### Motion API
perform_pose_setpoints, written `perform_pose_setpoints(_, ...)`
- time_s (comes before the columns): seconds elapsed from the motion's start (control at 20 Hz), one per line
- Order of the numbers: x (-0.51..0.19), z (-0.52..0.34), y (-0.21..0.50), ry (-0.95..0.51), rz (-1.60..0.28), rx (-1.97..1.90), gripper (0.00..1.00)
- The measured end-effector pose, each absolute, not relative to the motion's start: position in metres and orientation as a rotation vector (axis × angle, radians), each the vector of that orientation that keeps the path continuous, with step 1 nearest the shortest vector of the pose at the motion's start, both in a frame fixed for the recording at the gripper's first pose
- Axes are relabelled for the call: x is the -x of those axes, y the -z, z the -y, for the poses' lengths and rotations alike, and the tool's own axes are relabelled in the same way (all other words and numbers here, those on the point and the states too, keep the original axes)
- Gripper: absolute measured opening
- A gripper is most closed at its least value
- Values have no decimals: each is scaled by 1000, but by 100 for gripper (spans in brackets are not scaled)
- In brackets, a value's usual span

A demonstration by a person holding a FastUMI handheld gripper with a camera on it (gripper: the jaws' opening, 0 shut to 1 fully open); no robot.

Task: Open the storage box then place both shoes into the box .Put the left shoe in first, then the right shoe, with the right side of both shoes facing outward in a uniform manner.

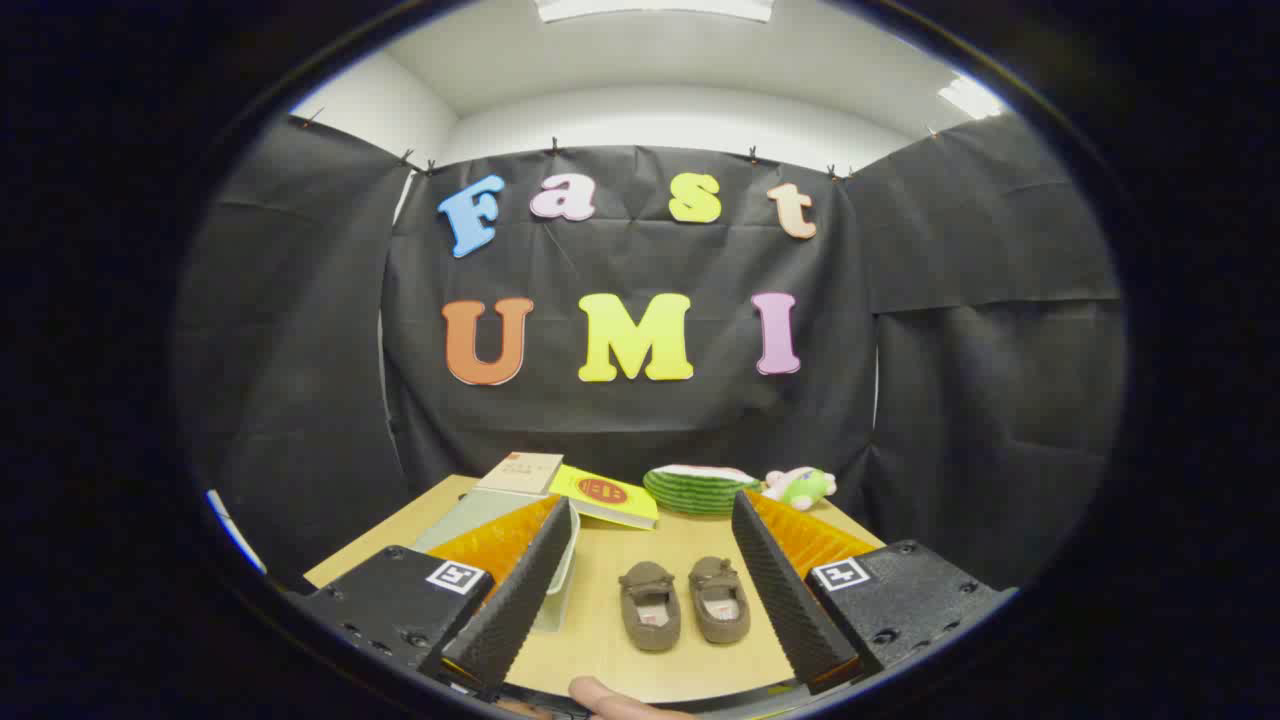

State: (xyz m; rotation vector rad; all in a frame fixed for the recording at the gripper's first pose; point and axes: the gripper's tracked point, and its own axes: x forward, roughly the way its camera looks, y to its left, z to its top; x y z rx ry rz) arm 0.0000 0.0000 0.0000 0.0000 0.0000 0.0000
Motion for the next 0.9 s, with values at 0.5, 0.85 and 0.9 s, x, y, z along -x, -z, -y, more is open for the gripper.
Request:
perform_pose_setpoints(0.5, -29, 6, 20, -11, -31, 0, 100)
perform_pose_setpoints(0.85, -96, -2, 53, -99, -134, -32, 100)
perform_pose_setpoints(0.9, -108, -6, 58, -124, -156, -46, 100)
